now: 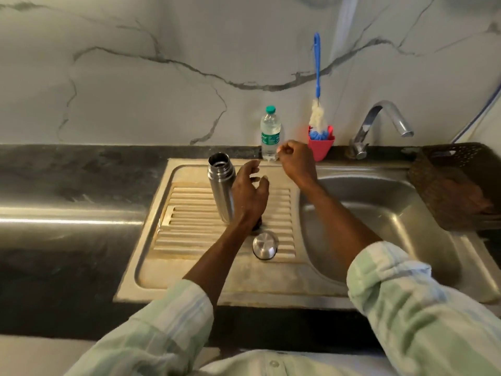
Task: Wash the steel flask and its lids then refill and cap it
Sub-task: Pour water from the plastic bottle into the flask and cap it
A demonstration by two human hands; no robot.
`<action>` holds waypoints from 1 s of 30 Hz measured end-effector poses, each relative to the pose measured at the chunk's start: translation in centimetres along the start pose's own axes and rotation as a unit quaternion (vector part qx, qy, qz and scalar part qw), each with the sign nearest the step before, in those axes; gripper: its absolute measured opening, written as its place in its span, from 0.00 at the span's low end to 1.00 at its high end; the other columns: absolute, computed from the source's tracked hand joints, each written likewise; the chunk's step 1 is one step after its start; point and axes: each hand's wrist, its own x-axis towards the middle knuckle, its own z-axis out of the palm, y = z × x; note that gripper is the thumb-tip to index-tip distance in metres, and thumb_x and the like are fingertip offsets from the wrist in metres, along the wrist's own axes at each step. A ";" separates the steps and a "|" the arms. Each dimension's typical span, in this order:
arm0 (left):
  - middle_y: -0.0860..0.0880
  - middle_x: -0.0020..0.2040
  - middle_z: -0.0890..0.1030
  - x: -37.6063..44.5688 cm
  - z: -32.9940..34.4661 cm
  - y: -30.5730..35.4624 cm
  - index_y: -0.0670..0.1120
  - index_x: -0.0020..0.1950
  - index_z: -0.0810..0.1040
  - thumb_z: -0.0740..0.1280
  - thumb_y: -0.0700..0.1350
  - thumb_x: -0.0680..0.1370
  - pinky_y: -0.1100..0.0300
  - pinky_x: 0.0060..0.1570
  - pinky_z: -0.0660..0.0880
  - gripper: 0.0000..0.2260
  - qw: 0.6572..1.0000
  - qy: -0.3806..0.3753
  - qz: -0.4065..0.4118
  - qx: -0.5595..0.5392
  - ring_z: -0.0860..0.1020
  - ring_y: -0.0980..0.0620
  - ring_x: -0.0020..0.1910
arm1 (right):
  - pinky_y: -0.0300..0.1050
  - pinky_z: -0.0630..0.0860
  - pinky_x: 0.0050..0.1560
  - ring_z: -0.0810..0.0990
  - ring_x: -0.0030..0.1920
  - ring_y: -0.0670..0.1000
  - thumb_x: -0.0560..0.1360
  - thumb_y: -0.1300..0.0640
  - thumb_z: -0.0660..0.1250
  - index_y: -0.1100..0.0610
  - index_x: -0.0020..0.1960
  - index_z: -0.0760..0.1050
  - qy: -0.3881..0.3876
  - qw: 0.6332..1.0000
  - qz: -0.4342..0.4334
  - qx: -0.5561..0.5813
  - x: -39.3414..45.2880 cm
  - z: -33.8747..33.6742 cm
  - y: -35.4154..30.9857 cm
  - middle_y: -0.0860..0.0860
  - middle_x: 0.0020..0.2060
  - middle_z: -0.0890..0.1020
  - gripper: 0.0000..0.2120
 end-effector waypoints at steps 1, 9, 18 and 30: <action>0.48 0.60 0.78 1.3 0.4 0.3 0.42 0.67 0.74 0.68 0.36 0.77 0.63 0.55 0.77 0.18 1.000 -0.016 -0.019 -0.009 0.78 0.54 0.55 | 0.43 0.75 0.44 0.80 0.44 0.51 0.78 0.57 0.66 0.62 0.49 0.80 0.004 1.000 -0.010 -0.027 1.6 -0.2 -0.5 0.55 0.44 0.83 0.08; 0.43 0.66 0.76 7.2 3.1 0.6 0.42 0.72 0.67 0.67 0.36 0.77 0.61 0.58 0.71 0.24 0.993 -0.041 -0.105 -0.022 0.75 0.48 0.64 | 0.44 0.74 0.46 0.81 0.53 0.57 0.79 0.55 0.64 0.60 0.59 0.76 -0.024 0.978 -0.037 -0.205 9.5 -0.1 -3.0 0.57 0.54 0.82 0.12; 0.42 0.69 0.74 9.5 6.1 -1.3 0.40 0.73 0.66 0.69 0.36 0.76 0.50 0.66 0.73 0.26 0.991 -0.001 -0.136 -0.008 0.73 0.48 0.65 | 0.52 0.73 0.56 0.76 0.61 0.61 0.80 0.39 0.58 0.57 0.71 0.68 -0.136 0.932 -0.074 -0.327 15.9 2.8 -3.2 0.60 0.65 0.72 0.27; 0.51 0.68 0.71 8.4 5.4 -0.7 0.43 0.78 0.59 0.81 0.40 0.68 0.71 0.57 0.68 0.44 0.988 -0.122 -0.090 -0.034 0.70 0.59 0.62 | 0.50 0.80 0.46 0.82 0.45 0.57 0.78 0.44 0.64 0.63 0.52 0.81 -0.059 0.954 -0.116 -0.271 8.8 -1.0 -2.2 0.58 0.49 0.84 0.21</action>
